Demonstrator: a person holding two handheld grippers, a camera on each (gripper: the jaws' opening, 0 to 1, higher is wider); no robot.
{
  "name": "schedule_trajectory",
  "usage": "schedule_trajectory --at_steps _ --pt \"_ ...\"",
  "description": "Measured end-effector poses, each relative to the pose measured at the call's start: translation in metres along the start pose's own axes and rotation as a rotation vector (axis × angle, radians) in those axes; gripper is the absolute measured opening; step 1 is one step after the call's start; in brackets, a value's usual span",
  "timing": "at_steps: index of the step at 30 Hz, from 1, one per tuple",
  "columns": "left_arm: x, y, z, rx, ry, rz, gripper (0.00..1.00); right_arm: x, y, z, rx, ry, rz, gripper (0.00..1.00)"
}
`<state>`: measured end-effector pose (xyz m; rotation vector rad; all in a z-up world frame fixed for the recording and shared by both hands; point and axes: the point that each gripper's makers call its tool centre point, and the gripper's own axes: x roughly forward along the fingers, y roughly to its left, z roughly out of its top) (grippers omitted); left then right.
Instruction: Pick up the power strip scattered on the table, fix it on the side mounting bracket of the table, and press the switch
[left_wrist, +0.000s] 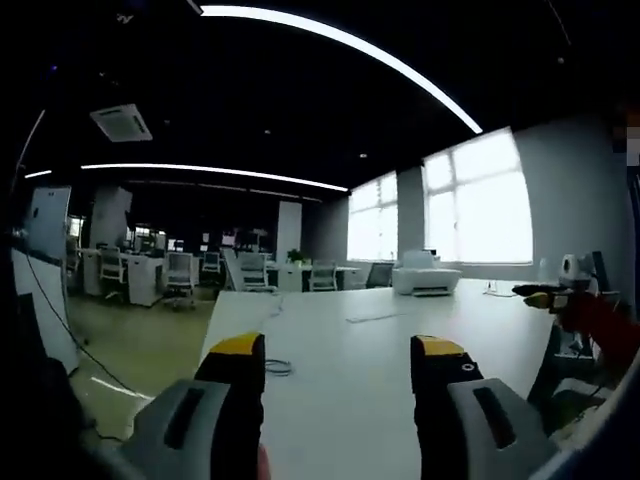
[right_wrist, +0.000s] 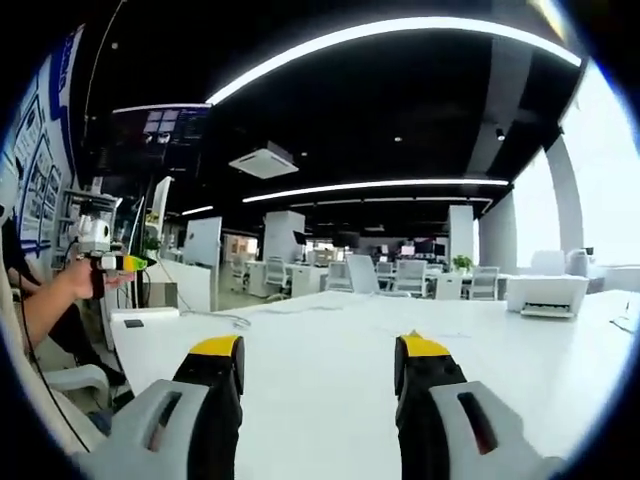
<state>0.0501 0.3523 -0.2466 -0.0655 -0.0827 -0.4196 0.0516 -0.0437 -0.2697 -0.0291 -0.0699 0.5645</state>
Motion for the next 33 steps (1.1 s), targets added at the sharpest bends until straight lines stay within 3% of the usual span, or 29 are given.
schedule_trajectory --at_steps 6,23,33 --pt "0.004 -0.005 -0.018 -0.024 0.021 0.009 0.63 -0.005 -0.002 -0.007 0.005 0.008 -0.008 0.56" --pt "0.0 0.002 -0.045 -0.045 0.01 0.07 0.65 -0.01 -0.004 -0.023 -0.003 0.041 -0.022 0.56" --pt "-0.002 0.005 -0.045 -0.042 0.009 0.072 0.65 -0.008 0.0 -0.025 0.001 0.051 -0.021 0.56"
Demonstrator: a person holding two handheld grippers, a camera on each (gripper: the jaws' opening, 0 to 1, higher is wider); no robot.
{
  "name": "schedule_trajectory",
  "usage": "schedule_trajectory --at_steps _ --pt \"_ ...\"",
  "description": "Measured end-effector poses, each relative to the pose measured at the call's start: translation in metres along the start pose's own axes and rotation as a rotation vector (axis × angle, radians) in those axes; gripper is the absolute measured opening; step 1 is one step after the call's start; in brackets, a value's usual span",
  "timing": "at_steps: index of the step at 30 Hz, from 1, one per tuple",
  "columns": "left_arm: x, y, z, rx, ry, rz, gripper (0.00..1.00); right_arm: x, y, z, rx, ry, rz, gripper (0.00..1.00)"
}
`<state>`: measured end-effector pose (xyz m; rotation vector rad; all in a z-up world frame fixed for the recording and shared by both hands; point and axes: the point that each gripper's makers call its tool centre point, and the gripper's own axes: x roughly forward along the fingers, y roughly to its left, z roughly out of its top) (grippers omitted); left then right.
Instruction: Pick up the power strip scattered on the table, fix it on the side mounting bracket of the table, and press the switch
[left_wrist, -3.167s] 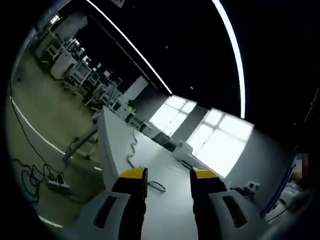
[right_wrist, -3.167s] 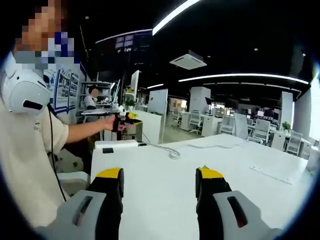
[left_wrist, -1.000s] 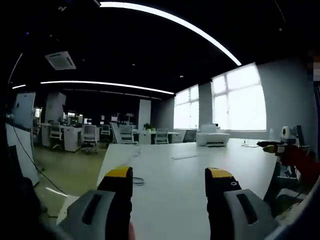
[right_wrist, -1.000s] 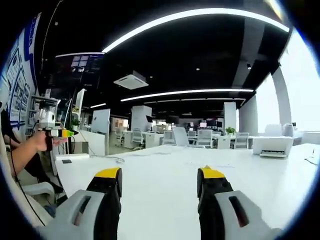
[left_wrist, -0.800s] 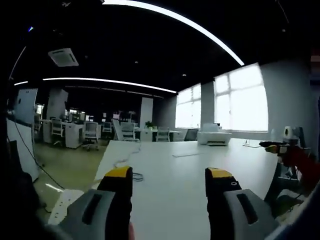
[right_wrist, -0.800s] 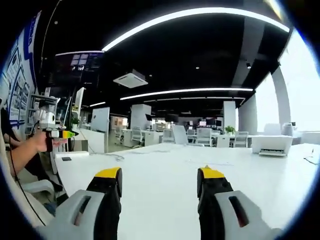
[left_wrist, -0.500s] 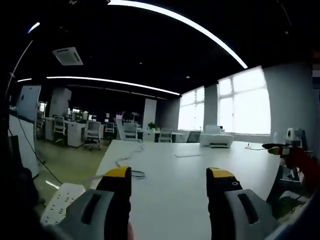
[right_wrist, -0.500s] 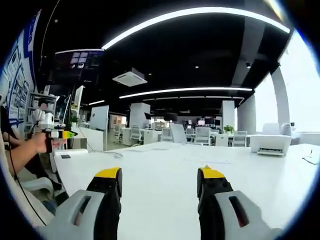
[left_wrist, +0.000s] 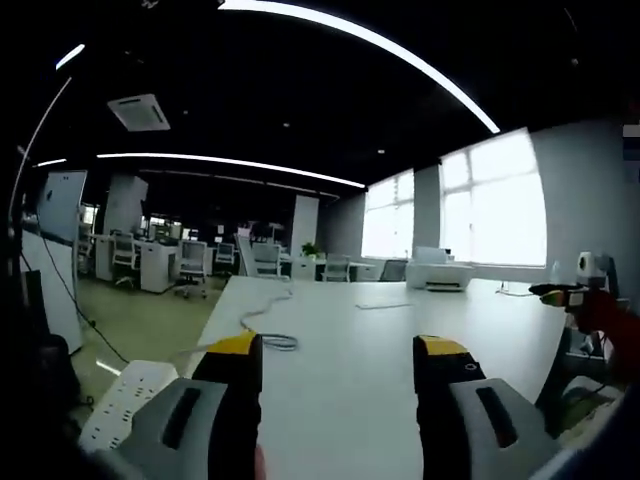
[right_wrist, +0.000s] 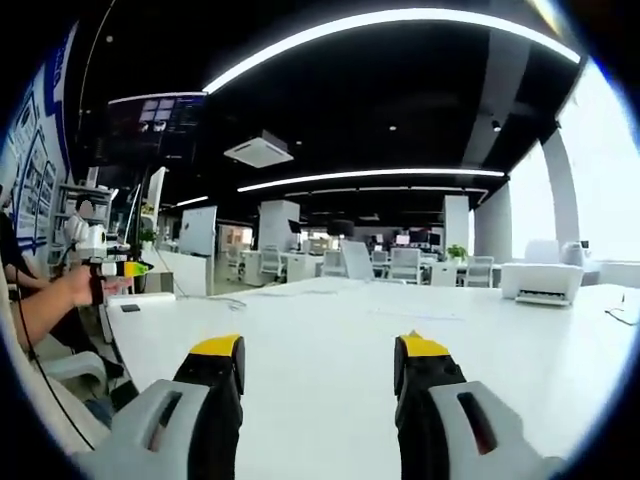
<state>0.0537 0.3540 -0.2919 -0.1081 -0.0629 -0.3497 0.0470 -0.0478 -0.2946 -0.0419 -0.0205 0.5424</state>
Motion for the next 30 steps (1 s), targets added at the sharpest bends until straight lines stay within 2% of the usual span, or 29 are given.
schedule_trajectory --at_steps 7,12,15,19,23,30 --pt "0.0 0.003 0.0 0.01 0.011 0.003 0.65 0.002 0.004 0.001 0.005 -0.001 0.005 0.56" --pt "-0.002 0.003 0.0 -0.023 0.029 -0.015 0.66 0.002 0.006 0.0 0.007 0.001 0.01 0.56" --pt "-0.005 0.004 0.002 -0.007 0.036 -0.009 0.66 0.002 0.009 -0.001 0.01 -0.003 0.015 0.56" --pt "-0.007 0.006 0.004 0.002 0.052 -0.01 0.66 0.006 0.013 -0.006 0.027 -0.013 0.036 0.56" --pt "-0.007 0.006 0.004 -0.021 0.059 -0.02 0.66 0.009 0.014 -0.011 0.023 0.003 0.036 0.56" --pt "-0.012 0.013 0.004 0.002 0.08 -0.01 0.66 0.012 0.016 -0.02 0.027 0.029 0.042 0.56"
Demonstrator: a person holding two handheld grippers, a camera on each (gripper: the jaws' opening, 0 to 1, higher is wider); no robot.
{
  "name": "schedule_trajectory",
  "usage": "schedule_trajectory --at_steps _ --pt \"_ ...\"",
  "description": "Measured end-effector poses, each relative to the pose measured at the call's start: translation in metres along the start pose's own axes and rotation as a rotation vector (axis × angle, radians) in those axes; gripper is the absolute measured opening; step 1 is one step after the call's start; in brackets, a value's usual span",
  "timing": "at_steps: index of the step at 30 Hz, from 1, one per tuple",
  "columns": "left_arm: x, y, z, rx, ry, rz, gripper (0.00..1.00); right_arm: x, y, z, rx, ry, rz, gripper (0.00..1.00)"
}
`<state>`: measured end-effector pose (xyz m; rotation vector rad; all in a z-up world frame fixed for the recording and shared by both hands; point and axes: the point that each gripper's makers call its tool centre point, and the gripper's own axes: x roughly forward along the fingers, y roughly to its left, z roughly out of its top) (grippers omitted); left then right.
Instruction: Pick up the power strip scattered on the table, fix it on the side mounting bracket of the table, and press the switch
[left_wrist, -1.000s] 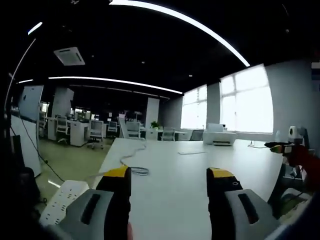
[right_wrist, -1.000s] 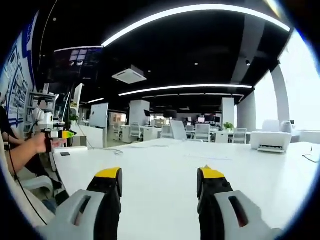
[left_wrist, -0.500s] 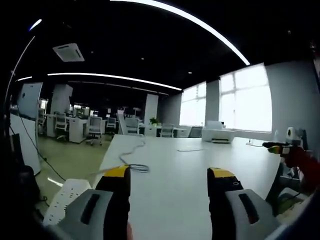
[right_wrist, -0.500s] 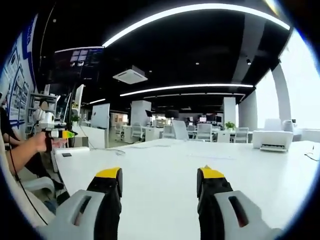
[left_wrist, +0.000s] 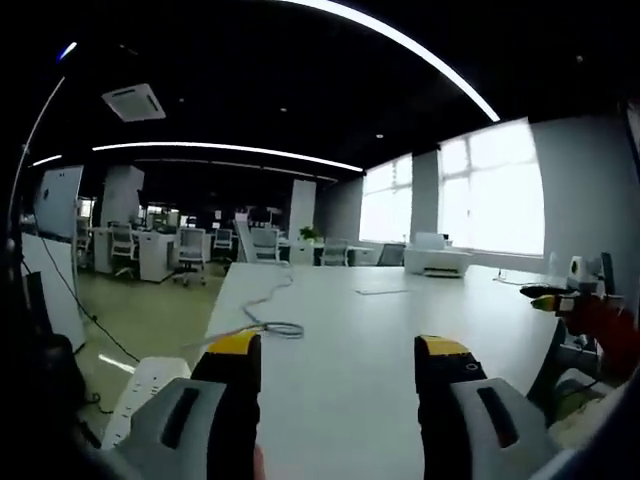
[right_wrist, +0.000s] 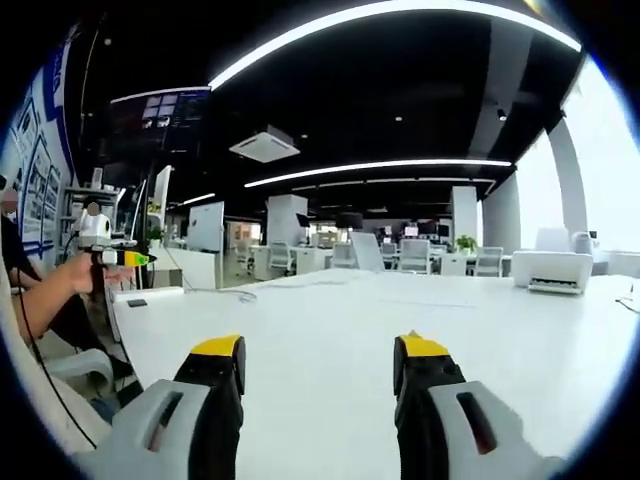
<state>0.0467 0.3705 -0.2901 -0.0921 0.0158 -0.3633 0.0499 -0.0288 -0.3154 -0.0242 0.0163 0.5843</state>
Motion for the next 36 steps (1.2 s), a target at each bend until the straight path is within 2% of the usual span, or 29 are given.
schedule_trajectory --at_steps 2,7,12,14,17,26,31,36 --pt "-0.002 -0.002 0.001 -0.045 0.009 -0.027 0.66 0.001 0.0 -0.001 0.007 -0.003 0.002 0.56" --pt "-0.005 -0.002 0.005 -0.06 0.006 -0.042 0.67 0.006 0.007 -0.003 0.047 -0.015 0.033 0.56" --pt "-0.007 -0.001 0.003 -0.041 0.038 -0.038 0.66 0.007 0.011 -0.001 0.065 -0.032 0.05 0.56" --pt "-0.01 0.0 0.001 -0.052 0.088 -0.047 0.65 0.007 0.011 -0.001 0.072 -0.032 0.051 0.56" --pt "-0.015 0.006 0.004 -0.036 0.109 -0.032 0.66 0.008 0.013 -0.002 0.078 -0.03 0.057 0.56" --pt "-0.032 0.019 0.024 -0.033 0.101 -0.017 0.66 0.006 0.017 0.003 0.079 -0.042 0.062 0.55" --pt "-0.04 0.034 0.027 0.009 0.137 0.029 0.67 0.005 0.019 0.004 0.078 -0.047 0.065 0.55" --pt "-0.045 0.043 0.033 0.022 0.15 0.042 0.67 0.004 0.019 0.006 0.077 -0.052 0.065 0.55"
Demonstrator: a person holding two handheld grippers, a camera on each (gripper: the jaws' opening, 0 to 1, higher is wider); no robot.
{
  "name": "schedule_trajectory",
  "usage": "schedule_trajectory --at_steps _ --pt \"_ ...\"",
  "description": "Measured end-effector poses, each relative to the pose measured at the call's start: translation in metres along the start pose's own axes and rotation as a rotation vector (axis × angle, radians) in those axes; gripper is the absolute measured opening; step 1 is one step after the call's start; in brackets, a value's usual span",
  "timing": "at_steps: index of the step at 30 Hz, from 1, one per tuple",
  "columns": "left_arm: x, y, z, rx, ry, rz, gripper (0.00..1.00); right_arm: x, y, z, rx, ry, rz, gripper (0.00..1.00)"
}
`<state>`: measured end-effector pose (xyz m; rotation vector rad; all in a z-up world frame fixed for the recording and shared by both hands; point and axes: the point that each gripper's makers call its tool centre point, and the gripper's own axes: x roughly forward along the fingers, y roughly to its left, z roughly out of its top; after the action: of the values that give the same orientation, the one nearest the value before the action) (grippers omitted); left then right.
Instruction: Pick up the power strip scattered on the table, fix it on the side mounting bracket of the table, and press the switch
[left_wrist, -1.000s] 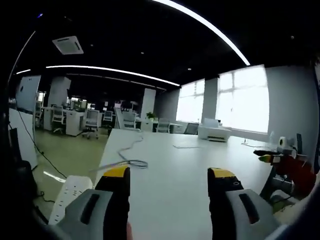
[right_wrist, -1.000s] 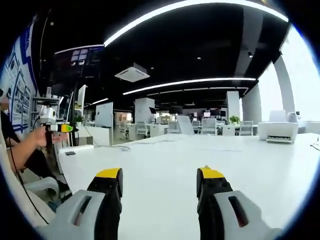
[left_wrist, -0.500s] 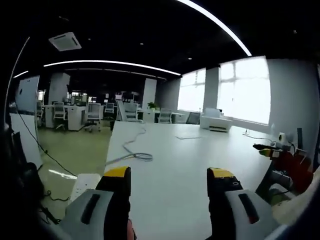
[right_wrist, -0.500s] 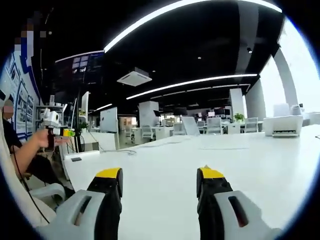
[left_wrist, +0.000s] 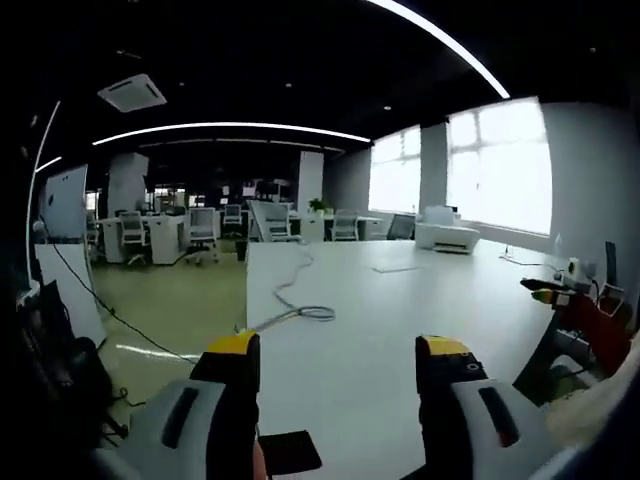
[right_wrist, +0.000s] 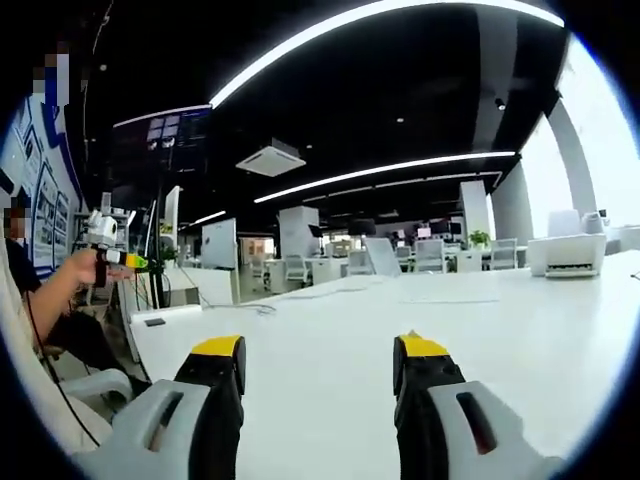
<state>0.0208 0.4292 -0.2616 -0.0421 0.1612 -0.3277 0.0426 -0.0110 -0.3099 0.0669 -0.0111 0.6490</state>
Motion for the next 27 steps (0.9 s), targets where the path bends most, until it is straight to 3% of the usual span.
schedule_trajectory --at_steps 13,14,20,27 --pt "-0.015 0.014 0.009 0.021 0.03 -0.012 0.69 0.0 0.006 0.001 -0.018 0.006 0.013 0.55" --pt "-0.019 0.02 0.008 0.053 0.061 0.005 0.7 0.0 0.006 0.001 -0.019 0.007 0.015 0.55" --pt "-0.02 0.04 0.002 0.102 0.108 0.053 0.7 0.002 0.009 -0.002 -0.02 0.015 0.024 0.55" --pt "-0.024 0.056 -0.004 0.119 0.147 0.06 0.68 0.002 0.014 0.002 -0.032 0.015 0.045 0.55"
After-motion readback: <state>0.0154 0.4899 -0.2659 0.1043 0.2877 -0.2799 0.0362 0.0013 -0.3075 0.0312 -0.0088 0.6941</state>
